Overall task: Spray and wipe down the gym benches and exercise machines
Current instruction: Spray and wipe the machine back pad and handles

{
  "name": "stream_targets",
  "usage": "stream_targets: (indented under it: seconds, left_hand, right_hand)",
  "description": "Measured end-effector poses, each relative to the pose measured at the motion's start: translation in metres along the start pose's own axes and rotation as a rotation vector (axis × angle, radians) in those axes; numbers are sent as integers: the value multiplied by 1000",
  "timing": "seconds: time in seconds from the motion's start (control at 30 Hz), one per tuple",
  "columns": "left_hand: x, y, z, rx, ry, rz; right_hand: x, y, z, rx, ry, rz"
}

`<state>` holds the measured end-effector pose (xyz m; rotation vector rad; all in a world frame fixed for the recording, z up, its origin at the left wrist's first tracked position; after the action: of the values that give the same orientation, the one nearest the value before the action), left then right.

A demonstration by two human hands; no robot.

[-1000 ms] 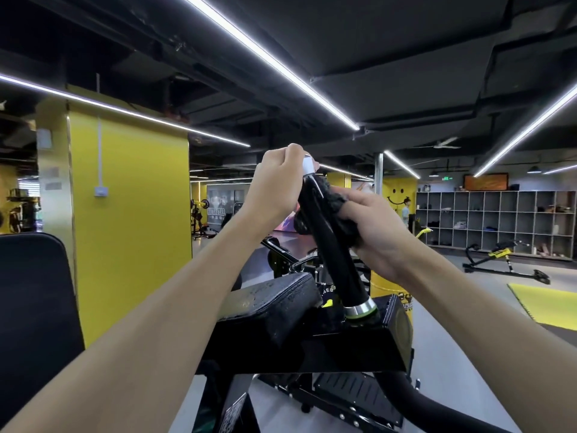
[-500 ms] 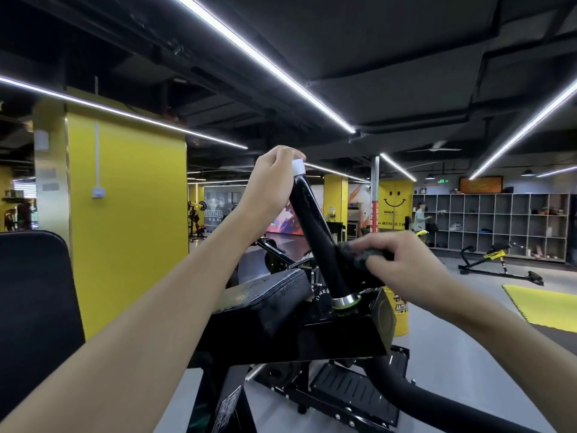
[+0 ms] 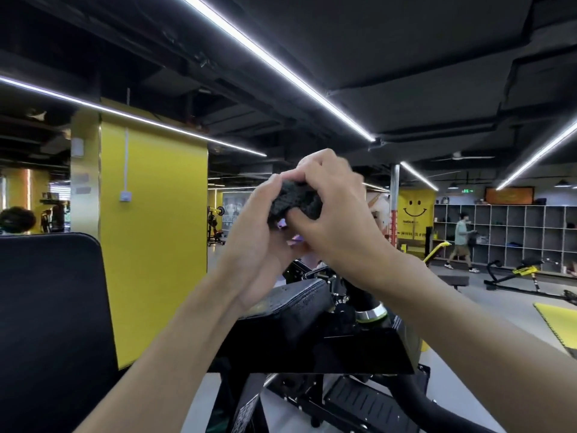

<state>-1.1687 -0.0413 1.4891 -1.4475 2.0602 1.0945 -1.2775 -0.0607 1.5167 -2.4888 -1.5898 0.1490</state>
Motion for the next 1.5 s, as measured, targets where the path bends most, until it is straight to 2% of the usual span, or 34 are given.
stream_targets:
  seconds: [0.07, 0.1, 0.13, 0.23, 0.27, 0.37, 0.43, 0.53, 0.67, 0.83, 0.97, 1.1, 1.27, 1.5]
  left_hand:
    - [4, -8, -8, -119, 20, 46]
    - [7, -12, -12, -189, 32, 63]
    - [11, -15, -16, -247, 44, 70]
    - [23, -20, -32, -409, 103, 17]
    - [29, -18, -37, -436, 114, -8]
    - [46, 1, -46, -385, 124, -91]
    - [56, 13, -43, -357, 173, -181]
    - [72, 10, -27, -317, 338, -392]
    - [82, -3, -8, -181, 358, -610]
    - [48, 6, -38, -436, 358, -480]
    - [54, 16, -20, -371, 436, -655]
    - [65, 12, -3, -343, 486, -716]
    - [82, 13, 17, -297, 443, -727]
    - [107, 10, 54, -194, 281, -817]
  right_hand:
    - [-11, 1, 2, 110, 12, 141]
    - [-16, -1, 4, 178, 50, 123]
    - [-21, -5, 5, 204, 102, 59]
    - [-39, -19, 3, 62, 360, -240]
    - [-47, -20, 1, 72, 457, -314]
    - [-62, -10, 8, 226, 571, -371]
    - [-69, -2, 17, 214, 553, -365]
    - [-71, 3, 23, 200, 536, -420]
    - [-72, 4, 23, 197, 556, -429]
    - [-71, 5, 26, 191, 536, -426]
    - [-69, 2, 25, 189, 546, -435]
    - [-58, -2, 22, 185, 565, -427]
    - [-52, -7, 23, 181, 569, -395]
    - [-61, -2, 23, 190, 571, -386]
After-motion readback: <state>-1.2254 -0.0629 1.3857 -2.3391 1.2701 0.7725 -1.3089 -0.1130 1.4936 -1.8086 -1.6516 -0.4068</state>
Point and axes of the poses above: each hand's wrist, its own z-axis away from the middle knuckle, its own y-axis out of the palm, x = y × z, the point moved 2 cm from there along -z, towards the middle knuckle, and after that the axes turned 8 degrees about -x, right-handed, at the moved point
